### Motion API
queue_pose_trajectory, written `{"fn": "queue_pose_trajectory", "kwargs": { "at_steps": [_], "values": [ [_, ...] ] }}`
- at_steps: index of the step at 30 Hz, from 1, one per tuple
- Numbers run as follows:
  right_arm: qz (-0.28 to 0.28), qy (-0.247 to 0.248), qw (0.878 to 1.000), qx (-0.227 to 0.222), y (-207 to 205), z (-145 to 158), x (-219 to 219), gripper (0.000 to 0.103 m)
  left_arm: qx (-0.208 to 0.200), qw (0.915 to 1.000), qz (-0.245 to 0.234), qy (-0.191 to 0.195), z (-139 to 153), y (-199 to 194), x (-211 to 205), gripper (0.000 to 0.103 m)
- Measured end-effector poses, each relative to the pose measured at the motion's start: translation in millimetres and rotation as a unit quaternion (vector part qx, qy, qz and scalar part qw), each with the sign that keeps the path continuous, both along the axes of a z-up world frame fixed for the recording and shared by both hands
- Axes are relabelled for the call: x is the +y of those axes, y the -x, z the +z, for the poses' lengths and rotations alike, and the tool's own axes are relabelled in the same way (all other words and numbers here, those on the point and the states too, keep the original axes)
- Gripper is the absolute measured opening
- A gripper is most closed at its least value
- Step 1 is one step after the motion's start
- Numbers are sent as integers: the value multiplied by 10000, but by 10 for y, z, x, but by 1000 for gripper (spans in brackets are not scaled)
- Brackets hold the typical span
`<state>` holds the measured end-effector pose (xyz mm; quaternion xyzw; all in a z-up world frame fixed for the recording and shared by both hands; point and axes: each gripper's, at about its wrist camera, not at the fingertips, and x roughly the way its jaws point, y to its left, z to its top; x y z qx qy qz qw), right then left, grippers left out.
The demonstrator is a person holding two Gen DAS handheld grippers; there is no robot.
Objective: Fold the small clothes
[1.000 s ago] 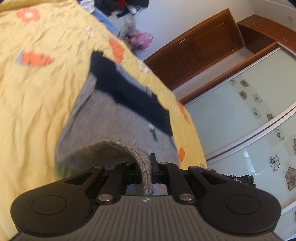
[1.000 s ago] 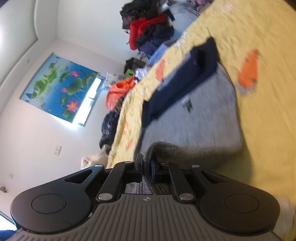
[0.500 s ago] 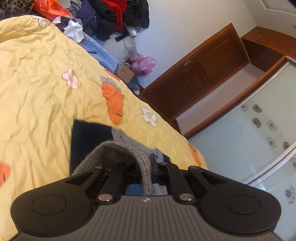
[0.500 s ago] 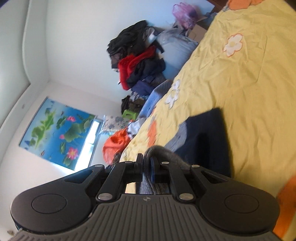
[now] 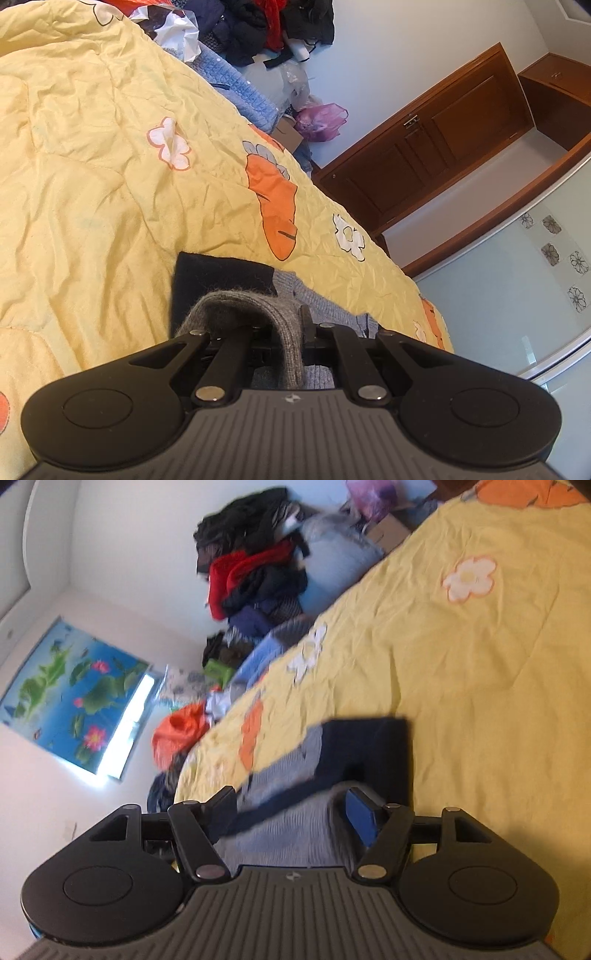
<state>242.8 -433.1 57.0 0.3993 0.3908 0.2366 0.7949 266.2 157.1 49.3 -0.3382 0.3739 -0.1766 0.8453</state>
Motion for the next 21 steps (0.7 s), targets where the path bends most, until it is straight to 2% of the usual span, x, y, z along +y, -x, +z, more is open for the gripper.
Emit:
{"fn": "queue_pose_trajectory", "kwargs": {
  "at_steps": [7,9,10,11,13,16,18,19,21],
  "values": [
    [392,317,9978,422,-13,-187,196,66,27,10000,0,53,2,16,18,5],
    [519,439,9963,520,-67,-242,312,53,-11,10000,-50,-6,29,19,-2,5],
    [583,611,9946,606,-106,-274,382,25,-39,10000,-61,-41,44,14,-13,6],
    [643,802,9924,669,-146,-300,442,19,-72,9999,-40,-75,61,5,-16,6],
    [528,772,9944,488,-191,-244,442,18,-167,9998,32,-92,98,-40,-16,6],
    [-102,-54,9999,114,-327,-123,208,17,-185,9994,257,-152,96,-211,-21,6],
    [-663,-481,9965,149,-465,-183,55,18,-111,9975,502,-484,-8,-388,-55,6],
    [-860,-569,9943,265,-554,-243,3,22,91,9966,642,-515,-94,-479,-48,6],
    [-1030,-566,9920,459,-653,-352,7,30,321,9969,617,-358,-256,-596,-26,8]
  ]
}}
